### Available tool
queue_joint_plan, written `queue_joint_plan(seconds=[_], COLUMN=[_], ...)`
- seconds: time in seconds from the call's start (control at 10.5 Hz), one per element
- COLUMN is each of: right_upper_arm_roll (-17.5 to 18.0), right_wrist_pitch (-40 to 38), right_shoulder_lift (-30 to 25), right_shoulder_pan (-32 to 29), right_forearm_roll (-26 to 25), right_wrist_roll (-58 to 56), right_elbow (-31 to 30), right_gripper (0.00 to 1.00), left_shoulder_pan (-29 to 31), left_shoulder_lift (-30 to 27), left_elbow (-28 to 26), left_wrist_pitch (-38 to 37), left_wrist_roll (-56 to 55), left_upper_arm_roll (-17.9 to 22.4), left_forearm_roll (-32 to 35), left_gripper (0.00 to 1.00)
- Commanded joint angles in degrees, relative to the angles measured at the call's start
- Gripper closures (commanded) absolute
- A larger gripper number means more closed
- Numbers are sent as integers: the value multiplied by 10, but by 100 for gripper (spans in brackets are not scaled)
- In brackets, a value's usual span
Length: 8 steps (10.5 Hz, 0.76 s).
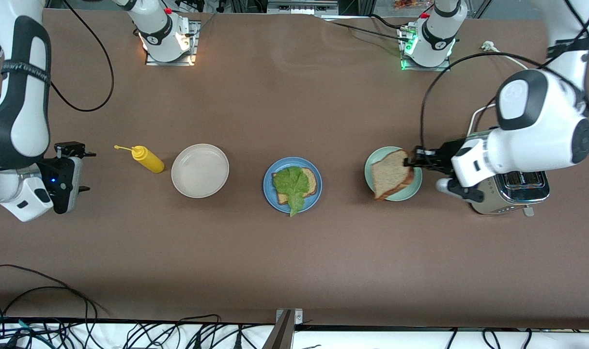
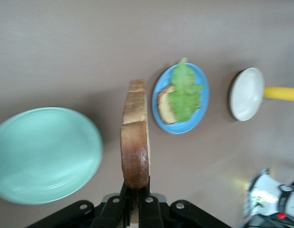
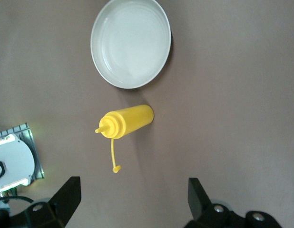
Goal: Make sandwich in blue plate with both arms
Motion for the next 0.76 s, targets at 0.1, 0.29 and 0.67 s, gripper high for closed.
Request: queue_joint_plan(seconds=[0.1, 0.29, 0.67], right_upper_arm_roll=[80, 101, 154], right_wrist_pitch=[77, 89, 128], right_shoulder_lift=[-171, -224, -295], right_shoulder_pan=[-2, -8, -77], right_forearm_roll=[-106, -135, -131], right_wrist_roll=[304, 465, 723], right_elbow=[-202, -262, -319], right_gripper=[0, 0, 0], left_shoulder_pan=[-38, -65, -132], left_shoulder_lift=[38, 55, 112], left_elbow=[-22, -27, -20], left_wrist_pitch=[70, 101, 213], left_wrist_roll=[-8, -8, -8], left_upper_arm_roll=[-20, -26, -26], left_forearm_roll=[-138, -207, -287], left_gripper=[100, 100, 100])
